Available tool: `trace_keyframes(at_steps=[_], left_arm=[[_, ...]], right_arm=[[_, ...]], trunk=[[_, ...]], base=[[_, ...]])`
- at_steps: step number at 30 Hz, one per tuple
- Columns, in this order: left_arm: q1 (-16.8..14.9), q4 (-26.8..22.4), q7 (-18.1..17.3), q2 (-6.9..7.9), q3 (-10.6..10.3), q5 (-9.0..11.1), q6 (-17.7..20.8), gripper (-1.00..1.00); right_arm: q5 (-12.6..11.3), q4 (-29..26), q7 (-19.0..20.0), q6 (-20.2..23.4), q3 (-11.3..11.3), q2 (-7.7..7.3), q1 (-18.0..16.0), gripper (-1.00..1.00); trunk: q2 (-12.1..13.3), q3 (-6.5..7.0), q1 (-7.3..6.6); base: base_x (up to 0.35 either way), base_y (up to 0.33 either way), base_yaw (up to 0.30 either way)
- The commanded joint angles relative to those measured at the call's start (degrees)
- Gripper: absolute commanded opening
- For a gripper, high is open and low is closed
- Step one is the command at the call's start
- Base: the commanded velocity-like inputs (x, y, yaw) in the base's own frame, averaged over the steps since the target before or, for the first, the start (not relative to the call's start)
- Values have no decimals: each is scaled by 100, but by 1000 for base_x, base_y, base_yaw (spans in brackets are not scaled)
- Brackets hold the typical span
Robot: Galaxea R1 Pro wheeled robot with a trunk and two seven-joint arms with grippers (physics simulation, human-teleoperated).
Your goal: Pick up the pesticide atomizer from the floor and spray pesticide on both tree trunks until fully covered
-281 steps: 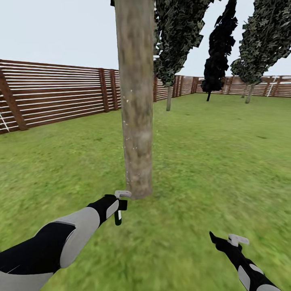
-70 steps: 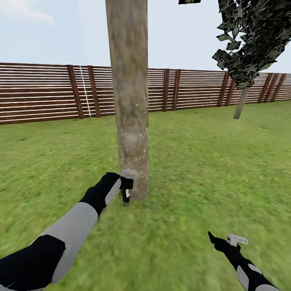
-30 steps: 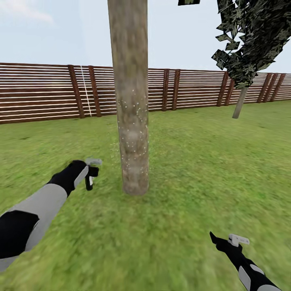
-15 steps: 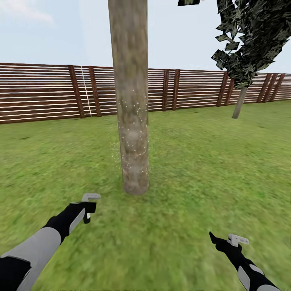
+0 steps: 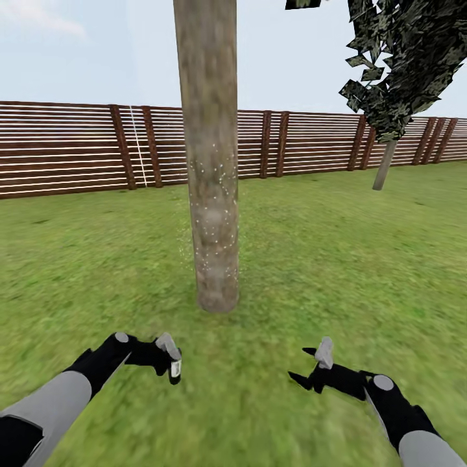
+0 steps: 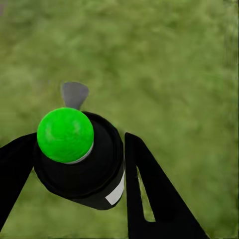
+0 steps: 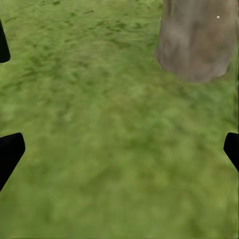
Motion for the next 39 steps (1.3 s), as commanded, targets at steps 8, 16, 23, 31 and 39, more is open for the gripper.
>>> trace_keyframes(at_steps=[8,16,23,31,39], left_arm=[[-2,-11,-891,-64,-417,-933,5,-100],[-2,-28,-1171,-543,-412,-1688,24,-100],[-2,-32,-1392,-601,-418,-1688,-659,-100],[-2,-31,-1587,-1139,-421,-1765,-729,-100],[-2,-22,-1731,-1584,-429,-2668,-732,-100]], right_arm=[[-44,-796,196,675,35,160,4,100],[4,-782,201,1091,1065,442,4,100],[11,-778,1417,1101,1754,453,4,-100],[19,-786,1568,1269,1772,636,4,-100],[19,-786,1568,1278,1780,734,4,-100]], trunk=[[0,-1,0],[0,-1,0],[0,-1,0],[0,-1,0],[0,-1,0]], base=[[0,0,0],[0,0,0],[0,0,0],[0,0,0],[0,0,0]])
